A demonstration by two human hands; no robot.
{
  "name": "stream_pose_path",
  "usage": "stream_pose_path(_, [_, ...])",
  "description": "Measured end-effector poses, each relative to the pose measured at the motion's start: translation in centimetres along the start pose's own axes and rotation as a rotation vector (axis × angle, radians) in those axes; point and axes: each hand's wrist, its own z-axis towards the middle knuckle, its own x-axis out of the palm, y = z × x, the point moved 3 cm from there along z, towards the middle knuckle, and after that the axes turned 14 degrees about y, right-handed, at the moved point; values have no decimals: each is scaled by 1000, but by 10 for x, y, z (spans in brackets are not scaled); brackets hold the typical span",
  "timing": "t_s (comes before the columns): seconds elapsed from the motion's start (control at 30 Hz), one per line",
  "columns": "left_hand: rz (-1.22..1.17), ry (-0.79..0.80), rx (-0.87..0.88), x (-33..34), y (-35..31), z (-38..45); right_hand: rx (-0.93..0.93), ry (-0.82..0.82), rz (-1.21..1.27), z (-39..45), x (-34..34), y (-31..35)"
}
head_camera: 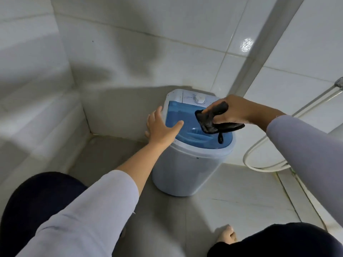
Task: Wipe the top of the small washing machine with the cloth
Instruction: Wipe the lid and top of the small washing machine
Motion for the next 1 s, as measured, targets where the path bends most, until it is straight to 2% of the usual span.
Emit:
stream_pose_path(0.23, [-48, 83, -131, 27, 27, -42, -218, -19, -365, 47, 4, 14])
stream_pose_path(0.4, [-59, 72, -174, 34, 34, -42, -417, 0, -497, 58, 23, 17])
stream_pose_path(0.53, [-57, 63, -199, 34, 39, -40, -544, 91, -563, 65, 51, 10])
stream_pose_path(0.67, [-78, 73, -190, 34, 42, -37, -589, 145, -640, 67, 66, 1])
stream_pose_path(1.0, [-82, 165, -186, 32, 47, -30, -625, 69, -661, 84, 74, 11])
